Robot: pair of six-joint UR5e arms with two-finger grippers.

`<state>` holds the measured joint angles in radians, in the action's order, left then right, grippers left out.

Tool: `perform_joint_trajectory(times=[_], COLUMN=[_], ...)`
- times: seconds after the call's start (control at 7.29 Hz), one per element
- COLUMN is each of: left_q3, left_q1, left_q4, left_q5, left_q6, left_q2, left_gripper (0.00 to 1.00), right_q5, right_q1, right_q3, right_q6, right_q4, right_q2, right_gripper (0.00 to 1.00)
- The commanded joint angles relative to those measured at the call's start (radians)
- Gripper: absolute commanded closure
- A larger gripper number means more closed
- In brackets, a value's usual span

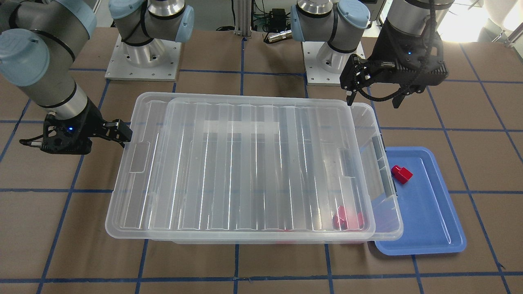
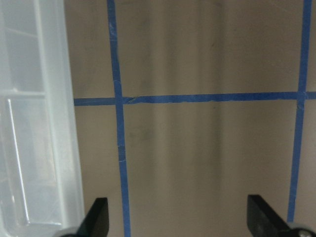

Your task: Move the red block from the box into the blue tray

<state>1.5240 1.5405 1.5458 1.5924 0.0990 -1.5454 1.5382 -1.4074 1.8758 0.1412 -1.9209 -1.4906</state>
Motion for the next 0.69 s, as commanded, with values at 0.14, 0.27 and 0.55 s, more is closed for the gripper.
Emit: perform_joint_trajectory(times=[0.14, 0.27, 0.55], left_q3=[0.002, -0.011, -0.016], left_q1=[0.000, 0.000, -0.002], left_q4=[0.029, 0.074, 0.074], left_q5=[0.003, 0.003, 0.003], left_q6=[-0.008, -0.010, -0.009], left_q2=[0.014, 0.011, 0.011], left_gripper=[0.00, 0.00, 0.00], right_q5=[-0.001, 0.003, 0.010], right_q1=[-0.045, -0.044, -0.039], right_q3=[-0.003, -0.021, -0.125], right_q6=[-0.038, -0.031, -0.026], right_q4=[-0.003, -0.004, 0.052], right_q2=[-0.003, 0.006, -0.043], right_gripper=[0.00, 0.00, 0.00])
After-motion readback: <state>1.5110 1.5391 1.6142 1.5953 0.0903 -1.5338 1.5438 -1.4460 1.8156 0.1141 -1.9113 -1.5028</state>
